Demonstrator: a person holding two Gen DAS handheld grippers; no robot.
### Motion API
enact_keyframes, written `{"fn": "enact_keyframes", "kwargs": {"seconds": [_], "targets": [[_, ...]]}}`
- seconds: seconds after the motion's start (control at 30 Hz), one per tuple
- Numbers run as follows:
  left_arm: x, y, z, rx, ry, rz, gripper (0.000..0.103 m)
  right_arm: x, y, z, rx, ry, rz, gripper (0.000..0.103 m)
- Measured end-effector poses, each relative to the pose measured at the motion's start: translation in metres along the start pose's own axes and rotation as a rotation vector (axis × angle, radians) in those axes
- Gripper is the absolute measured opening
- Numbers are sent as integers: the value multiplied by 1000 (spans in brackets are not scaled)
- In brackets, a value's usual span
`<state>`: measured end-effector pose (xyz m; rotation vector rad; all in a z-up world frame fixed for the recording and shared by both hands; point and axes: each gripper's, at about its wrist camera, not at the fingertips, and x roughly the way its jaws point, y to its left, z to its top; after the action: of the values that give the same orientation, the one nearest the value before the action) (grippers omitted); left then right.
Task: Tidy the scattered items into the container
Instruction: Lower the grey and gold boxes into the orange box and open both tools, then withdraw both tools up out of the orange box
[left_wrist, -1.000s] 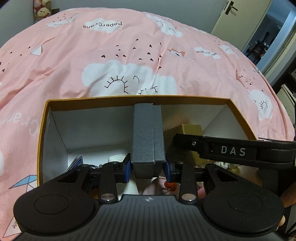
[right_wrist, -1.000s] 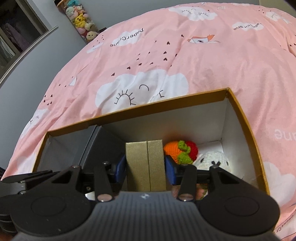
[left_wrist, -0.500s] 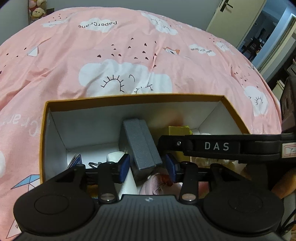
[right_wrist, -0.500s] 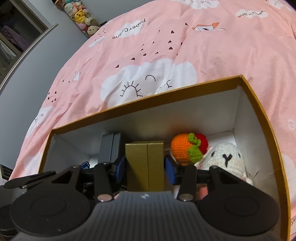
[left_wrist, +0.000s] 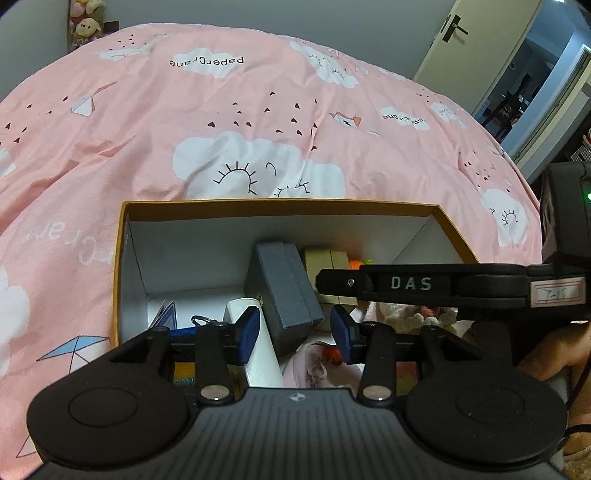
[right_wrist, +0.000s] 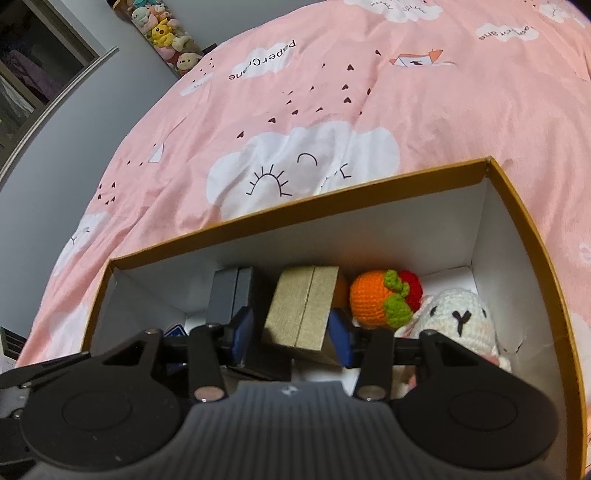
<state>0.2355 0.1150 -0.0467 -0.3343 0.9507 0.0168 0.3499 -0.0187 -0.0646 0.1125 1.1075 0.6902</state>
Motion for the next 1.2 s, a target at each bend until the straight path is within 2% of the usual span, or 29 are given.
{"fn": "enact_keyframes", "kwargs": {"seconds": [0.17,0.37,0.57,0.6,0.77,0.97,1.13,1.2], "targets": [[-3,1,-3,-11,-6,5,49,3,3,-1,-54,-1,-46,26],[-12,1,-6,-14,-30,13,49,0,1,-1,-70,0,-54,24],[-31,-5,-10,3,-79,27,49,-22,17,-8,-184,-80,-102,27],[-35,-8,-11,10,-89,27,49,-28,21,-10,-210,-100,-110,28],[-58,-20,-18,52,-158,27,49,-61,40,-29,-329,-213,-141,48],[-88,-29,-30,77,-250,2,53,-103,49,-59,-389,-373,-108,55],[-112,-37,-46,133,-313,-27,55,-138,50,-88,-402,-527,-106,72],[-120,-39,-54,153,-338,-33,58,-149,50,-100,-412,-564,-102,73]]}}
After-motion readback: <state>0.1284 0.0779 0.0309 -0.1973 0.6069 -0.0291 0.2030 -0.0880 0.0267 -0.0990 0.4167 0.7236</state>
